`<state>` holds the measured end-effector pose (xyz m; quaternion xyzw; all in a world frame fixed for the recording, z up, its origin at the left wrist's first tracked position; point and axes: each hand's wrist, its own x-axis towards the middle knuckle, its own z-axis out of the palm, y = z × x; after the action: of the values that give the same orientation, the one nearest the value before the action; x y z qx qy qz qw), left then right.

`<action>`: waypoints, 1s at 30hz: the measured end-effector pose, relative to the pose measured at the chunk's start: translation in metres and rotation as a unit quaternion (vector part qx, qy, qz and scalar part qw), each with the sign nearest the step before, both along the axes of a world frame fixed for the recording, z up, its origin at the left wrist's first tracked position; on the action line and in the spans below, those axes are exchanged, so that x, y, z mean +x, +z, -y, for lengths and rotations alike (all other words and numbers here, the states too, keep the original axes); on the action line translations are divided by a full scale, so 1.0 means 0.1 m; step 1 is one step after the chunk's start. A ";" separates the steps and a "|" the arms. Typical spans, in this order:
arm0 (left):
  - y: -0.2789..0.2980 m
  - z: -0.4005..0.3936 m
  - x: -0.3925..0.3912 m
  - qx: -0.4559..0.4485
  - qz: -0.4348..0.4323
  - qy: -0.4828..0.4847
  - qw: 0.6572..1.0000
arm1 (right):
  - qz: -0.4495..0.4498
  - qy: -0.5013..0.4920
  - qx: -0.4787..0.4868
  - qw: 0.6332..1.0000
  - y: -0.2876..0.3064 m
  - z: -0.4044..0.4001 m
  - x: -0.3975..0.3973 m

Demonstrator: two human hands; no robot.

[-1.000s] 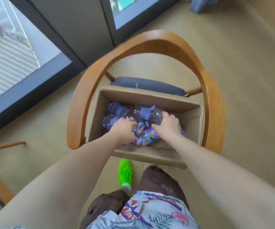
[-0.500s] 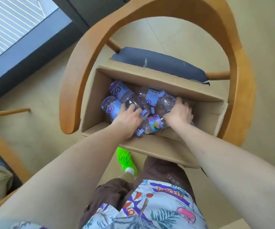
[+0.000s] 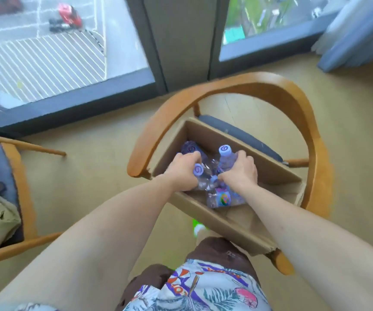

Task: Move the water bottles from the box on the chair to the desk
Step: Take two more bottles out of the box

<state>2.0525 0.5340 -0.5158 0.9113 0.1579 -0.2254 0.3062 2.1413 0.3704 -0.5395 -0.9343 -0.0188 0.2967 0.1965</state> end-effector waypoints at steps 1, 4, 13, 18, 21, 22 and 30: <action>0.17 -0.08 -0.09 -0.030 0.017 0.064 0.997 | 0.016 0.015 0.014 1.000 0.14 -0.12 -0.04; 0.69 -0.35 -0.42 -0.092 0.080 0.198 0.973 | 0.062 0.062 0.049 0.995 0.58 -0.54 -0.19; 2.00 -1.26 -2.23 -0.192 0.278 0.468 0.816 | 0.160 0.221 0.168 0.947 1.82 -2.02 -1.57; 2.33 -1.59 -3.68 -0.185 0.388 0.597 0.677 | 0.134 0.301 0.285 0.900 2.21 -2.68 -2.83; 2.45 -1.68 -4.58 -0.154 0.448 0.666 0.577 | 0.103 0.364 0.327 0.866 2.39 -3.00 -3.66; 2.49 -1.69 -4.88 -0.138 0.459 0.689 0.543 | 0.092 0.385 0.339 0.853 2.44 -3.08 -3.95; 2.60 -1.37 -7.05 -0.023 0.506 0.805 0.311 | -0.008 0.559 0.382 0.736 2.71 -3.37 -6.20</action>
<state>1.3479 0.6709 -0.2556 0.2629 0.6222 0.6334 0.3776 1.5211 0.7071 -0.2688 -0.5993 -0.6482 0.3281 0.3360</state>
